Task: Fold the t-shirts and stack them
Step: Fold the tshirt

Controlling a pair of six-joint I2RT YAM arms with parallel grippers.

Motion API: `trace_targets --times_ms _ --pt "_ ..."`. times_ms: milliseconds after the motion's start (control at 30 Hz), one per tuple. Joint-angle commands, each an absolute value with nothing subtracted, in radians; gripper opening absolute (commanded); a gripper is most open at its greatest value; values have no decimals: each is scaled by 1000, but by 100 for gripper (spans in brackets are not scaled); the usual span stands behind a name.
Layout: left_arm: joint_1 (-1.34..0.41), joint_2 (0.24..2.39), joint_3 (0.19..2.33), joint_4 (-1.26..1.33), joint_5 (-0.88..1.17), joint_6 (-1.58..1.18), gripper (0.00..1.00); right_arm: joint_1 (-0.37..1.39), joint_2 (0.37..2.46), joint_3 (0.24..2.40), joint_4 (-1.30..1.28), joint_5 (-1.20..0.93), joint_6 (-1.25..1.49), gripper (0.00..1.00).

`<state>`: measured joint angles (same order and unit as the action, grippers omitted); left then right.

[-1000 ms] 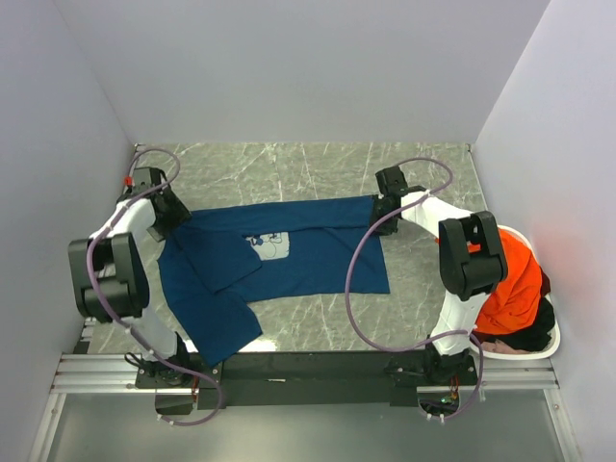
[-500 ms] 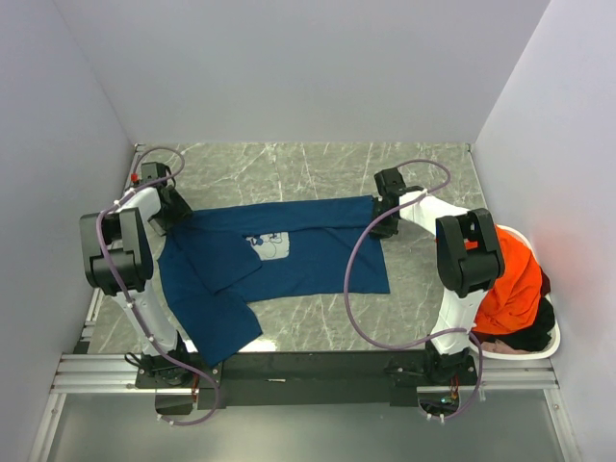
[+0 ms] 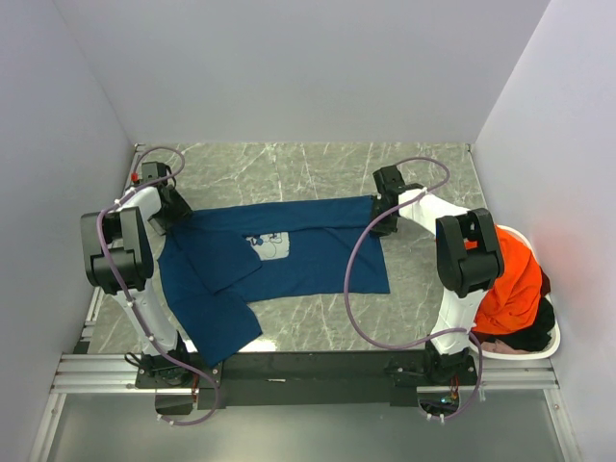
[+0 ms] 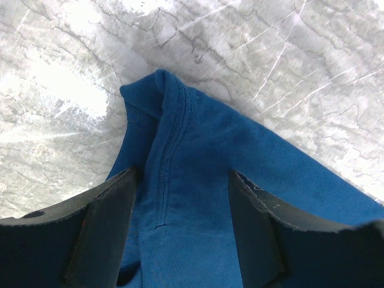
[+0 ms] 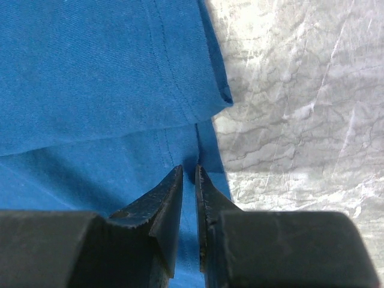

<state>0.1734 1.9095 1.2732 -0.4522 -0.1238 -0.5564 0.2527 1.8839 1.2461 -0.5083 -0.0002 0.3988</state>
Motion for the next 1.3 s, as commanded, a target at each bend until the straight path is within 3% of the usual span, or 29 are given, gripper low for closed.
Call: trace_targets --times_ms 0,433,633,967,1267 --pt "172 1919 1296 -445 -137 -535 68 264 1873 1292 -525 6 391 22" --pt "173 1917 1298 -443 -129 -535 67 265 1899 1278 -512 3 394 18" --pt "173 1924 1298 -448 -138 -534 67 265 1911 1282 -526 46 379 0" --pt "181 1934 1304 -460 -161 -534 66 213 1898 1325 -566 192 313 0" --pt "186 1940 1305 -463 -164 -535 67 187 1916 1347 -551 147 304 0"
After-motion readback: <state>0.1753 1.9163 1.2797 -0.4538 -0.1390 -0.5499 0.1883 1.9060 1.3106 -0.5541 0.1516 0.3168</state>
